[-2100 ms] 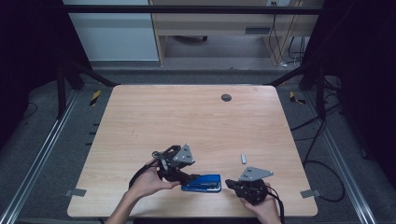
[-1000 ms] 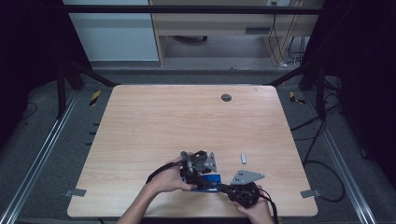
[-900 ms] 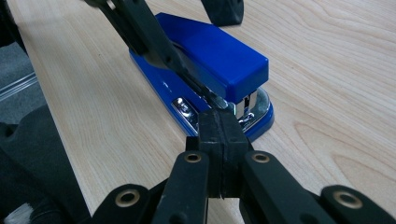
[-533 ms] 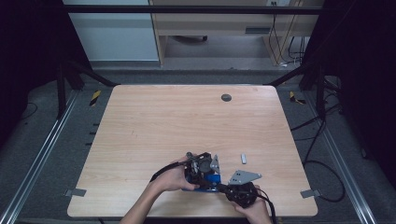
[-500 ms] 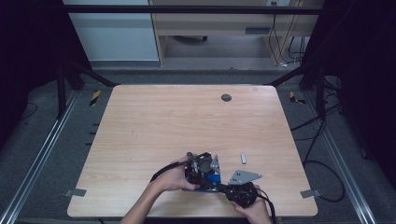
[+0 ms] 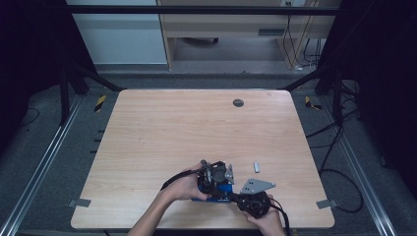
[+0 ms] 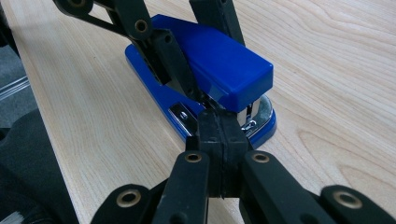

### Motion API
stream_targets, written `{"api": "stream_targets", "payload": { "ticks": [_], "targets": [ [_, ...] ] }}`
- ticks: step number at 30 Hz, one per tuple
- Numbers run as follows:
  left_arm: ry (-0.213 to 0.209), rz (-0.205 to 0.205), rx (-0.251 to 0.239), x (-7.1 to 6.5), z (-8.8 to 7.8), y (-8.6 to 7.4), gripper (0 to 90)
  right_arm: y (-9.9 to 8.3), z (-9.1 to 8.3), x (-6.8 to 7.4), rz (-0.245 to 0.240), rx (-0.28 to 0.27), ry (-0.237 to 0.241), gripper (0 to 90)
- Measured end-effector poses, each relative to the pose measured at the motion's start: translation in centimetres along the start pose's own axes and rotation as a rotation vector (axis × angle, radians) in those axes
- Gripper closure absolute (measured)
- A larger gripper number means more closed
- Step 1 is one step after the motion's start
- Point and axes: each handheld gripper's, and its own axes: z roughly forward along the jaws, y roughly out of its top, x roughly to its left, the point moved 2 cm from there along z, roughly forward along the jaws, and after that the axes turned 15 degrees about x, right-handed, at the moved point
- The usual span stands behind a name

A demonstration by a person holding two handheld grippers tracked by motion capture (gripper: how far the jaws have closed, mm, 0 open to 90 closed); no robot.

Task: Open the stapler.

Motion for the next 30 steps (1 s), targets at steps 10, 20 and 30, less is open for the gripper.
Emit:
{"api": "stream_targets", "payload": {
  "ticks": [10, 20, 30],
  "targets": [
    [-0.011, 0.004, -0.010, 0.14, -0.03, -0.10, 64.0, 0.01, 0.01, 0.07, 0.002, 0.000, -0.001, 90.0],
    [-0.009, 0.017, -0.016, 0.21, -0.08, -0.15, 64.7, 0.06, 0.05, 0.22, 0.002, 0.003, -0.013, 90.0],
    [-0.015, 0.028, -0.021, 0.17, -0.13, -0.33, 65.5, 0.10, 0.04, 0.15, 0.021, 0.007, 0.001, 90.0]
  ]
}}
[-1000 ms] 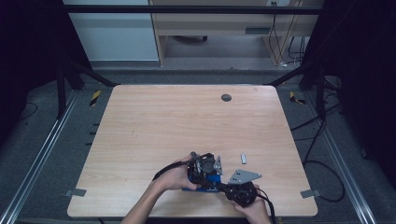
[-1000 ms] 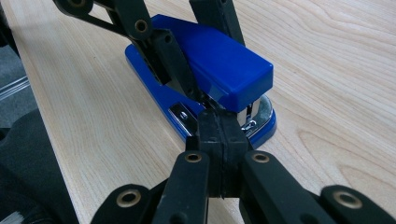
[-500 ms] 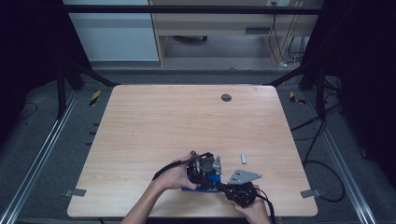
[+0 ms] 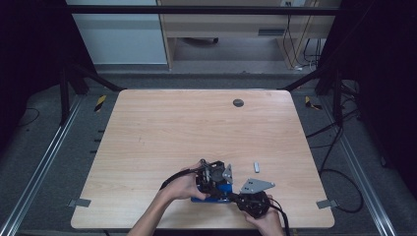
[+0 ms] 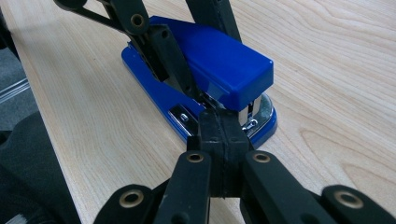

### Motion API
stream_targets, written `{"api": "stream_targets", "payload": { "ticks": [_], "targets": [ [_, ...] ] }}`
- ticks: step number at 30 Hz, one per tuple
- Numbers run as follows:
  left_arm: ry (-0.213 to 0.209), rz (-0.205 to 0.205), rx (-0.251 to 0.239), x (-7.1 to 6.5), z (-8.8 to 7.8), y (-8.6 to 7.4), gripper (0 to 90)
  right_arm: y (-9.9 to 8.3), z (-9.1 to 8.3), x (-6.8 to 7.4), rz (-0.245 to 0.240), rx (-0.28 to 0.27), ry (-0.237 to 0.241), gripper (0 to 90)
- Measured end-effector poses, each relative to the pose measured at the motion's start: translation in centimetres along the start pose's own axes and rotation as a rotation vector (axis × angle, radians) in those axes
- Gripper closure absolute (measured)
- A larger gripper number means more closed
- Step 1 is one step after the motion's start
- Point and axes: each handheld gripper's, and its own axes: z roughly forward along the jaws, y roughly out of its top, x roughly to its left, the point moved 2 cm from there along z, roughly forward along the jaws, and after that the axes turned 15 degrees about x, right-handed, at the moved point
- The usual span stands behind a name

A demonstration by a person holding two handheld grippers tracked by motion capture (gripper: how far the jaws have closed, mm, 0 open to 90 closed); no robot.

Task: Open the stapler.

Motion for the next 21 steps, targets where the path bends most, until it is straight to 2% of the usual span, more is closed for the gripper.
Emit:
{"api": "stream_targets", "payload": {
  "ticks": [21],
  "targets": [
    [-0.011, 0.003, -0.019, 0.00, 0.00, -0.17, 65.8, 0.13, 0.05, -0.01, 0.013, 0.009, 0.017, 90.0]
  ]
}}
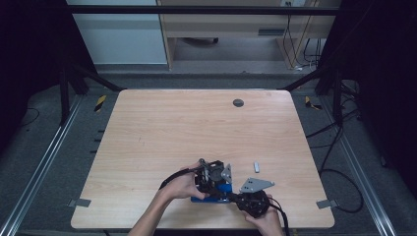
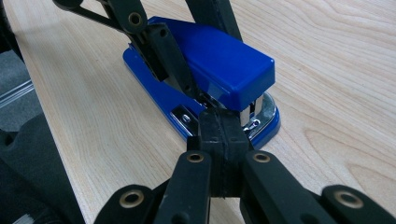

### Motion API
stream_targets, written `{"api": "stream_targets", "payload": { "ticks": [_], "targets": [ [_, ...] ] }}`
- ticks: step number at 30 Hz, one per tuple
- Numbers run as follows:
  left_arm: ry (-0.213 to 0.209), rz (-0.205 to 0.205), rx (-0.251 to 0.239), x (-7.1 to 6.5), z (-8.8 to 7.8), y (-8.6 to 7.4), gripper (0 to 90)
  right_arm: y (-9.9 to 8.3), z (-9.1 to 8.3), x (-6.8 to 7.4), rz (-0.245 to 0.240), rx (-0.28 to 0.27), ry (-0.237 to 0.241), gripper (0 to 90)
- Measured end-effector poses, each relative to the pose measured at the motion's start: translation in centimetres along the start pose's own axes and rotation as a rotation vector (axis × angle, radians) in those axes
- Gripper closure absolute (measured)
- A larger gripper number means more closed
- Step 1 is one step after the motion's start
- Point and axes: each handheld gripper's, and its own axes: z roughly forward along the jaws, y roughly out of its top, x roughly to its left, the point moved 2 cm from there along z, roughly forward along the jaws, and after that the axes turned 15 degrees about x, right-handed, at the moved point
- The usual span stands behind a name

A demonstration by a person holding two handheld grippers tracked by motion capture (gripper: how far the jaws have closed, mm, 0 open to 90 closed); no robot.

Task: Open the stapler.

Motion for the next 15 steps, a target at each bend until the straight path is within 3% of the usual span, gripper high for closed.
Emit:
{"api": "stream_targets", "payload": {
  "ticks": [15],
  "targets": [
    [0.011, -0.017, -0.006, -0.12, 0.17, -0.03, 65.0, 0.15, -0.02, 0.14, -0.026, 0.010, -0.022, 90.0]
  ]
}}
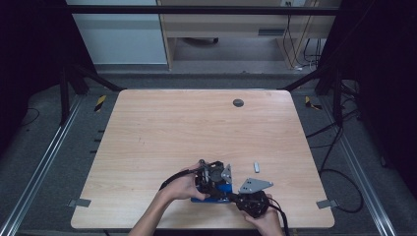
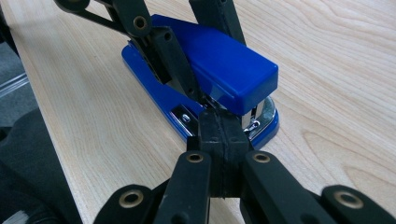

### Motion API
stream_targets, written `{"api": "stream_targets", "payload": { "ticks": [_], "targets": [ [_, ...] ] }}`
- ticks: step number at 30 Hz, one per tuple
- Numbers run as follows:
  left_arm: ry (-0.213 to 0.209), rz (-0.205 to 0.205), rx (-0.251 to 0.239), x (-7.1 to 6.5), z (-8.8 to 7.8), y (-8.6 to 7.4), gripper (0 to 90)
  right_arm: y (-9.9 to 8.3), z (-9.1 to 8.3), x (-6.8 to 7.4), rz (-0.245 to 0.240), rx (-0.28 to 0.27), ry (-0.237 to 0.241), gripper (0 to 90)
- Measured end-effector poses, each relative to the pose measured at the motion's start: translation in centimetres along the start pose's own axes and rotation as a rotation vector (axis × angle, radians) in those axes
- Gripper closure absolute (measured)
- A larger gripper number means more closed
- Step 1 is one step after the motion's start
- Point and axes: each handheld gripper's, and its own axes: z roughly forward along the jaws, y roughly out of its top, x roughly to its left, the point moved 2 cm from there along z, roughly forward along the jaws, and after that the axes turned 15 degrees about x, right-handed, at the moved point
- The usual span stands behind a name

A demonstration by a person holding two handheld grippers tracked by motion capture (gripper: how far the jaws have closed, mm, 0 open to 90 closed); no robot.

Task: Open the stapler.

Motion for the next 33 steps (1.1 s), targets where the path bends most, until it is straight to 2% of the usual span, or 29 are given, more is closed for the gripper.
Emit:
{"api": "stream_targets", "payload": {
  "ticks": [8, 10, 13, 15, 21, 33],
  "targets": [
    [0.007, -0.015, 0.014, -0.03, 0.18, 0.17, 64.0, -0.12, -0.09, -0.15, 0.012, -0.005, 0.000, 90.0],
    [0.014, -0.005, 0.022, 0.07, 0.31, 0.26, 63.1, -0.16, -0.04, -0.13, 0.010, -0.011, 0.004, 90.0],
    [0.006, -0.015, 0.025, 0.04, 0.46, 0.36, 63.2, -0.16, 0.04, -0.05, 0.006, -0.015, 0.005, 90.0],
    [0.004, -0.017, 0.032, -0.03, 0.48, 0.43, 63.6, -0.16, 0.12, 0.00, 0.001, -0.022, 0.017, 87.2],
    [0.013, -0.010, 0.039, -0.01, 0.33, 0.43, 63.9, -0.29, -0.01, 0.06, -0.004, -0.021, -0.006, 87.0],
    [0.020, -0.018, 0.044, -0.17, 0.16, 0.32, 64.0, -0.75, -0.50, 0.01, 0.032, -0.019, -0.040, 86.1]
  ]
}}
